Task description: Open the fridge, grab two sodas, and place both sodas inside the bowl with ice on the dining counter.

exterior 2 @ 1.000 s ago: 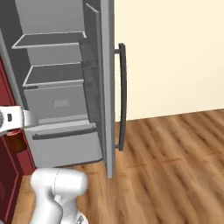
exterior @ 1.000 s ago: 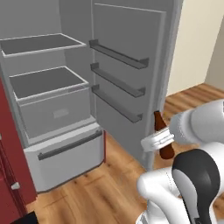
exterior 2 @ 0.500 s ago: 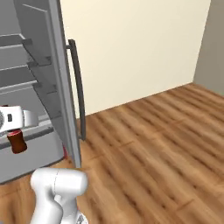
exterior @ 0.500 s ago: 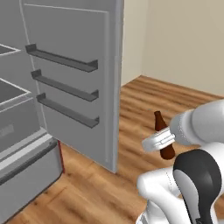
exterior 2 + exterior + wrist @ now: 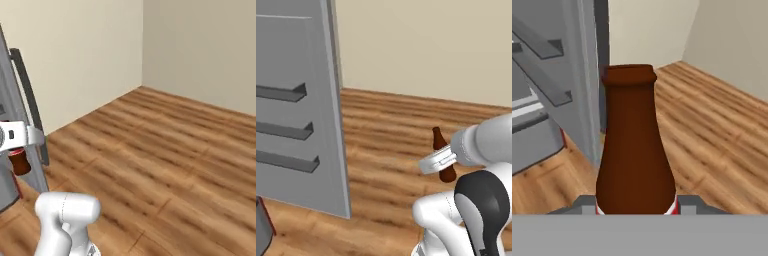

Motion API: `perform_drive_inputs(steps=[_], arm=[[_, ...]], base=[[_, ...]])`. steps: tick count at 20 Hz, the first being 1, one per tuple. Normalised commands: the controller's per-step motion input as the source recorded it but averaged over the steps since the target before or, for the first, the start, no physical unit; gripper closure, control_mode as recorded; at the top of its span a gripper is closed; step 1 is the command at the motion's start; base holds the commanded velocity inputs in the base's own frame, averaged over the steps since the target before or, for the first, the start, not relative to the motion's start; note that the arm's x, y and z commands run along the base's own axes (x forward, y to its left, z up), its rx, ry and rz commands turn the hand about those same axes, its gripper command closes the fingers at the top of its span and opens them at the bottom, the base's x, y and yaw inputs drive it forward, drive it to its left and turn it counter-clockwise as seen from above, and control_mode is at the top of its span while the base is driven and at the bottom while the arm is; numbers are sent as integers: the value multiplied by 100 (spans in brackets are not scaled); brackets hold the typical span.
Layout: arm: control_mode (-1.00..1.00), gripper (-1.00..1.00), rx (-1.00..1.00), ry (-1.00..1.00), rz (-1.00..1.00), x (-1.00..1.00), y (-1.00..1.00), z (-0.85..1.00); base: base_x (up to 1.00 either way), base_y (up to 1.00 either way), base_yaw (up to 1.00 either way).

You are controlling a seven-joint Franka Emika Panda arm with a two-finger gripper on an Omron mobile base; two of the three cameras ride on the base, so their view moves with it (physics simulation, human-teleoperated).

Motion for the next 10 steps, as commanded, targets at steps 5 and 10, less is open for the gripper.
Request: perform_drive_inputs(steps=[5,10], arm=[[100,100,0,0,0,0,0,0],[100,100,0,0,0,0,0,0]], base=[[31,-19,-62],[58,-19,-54]])
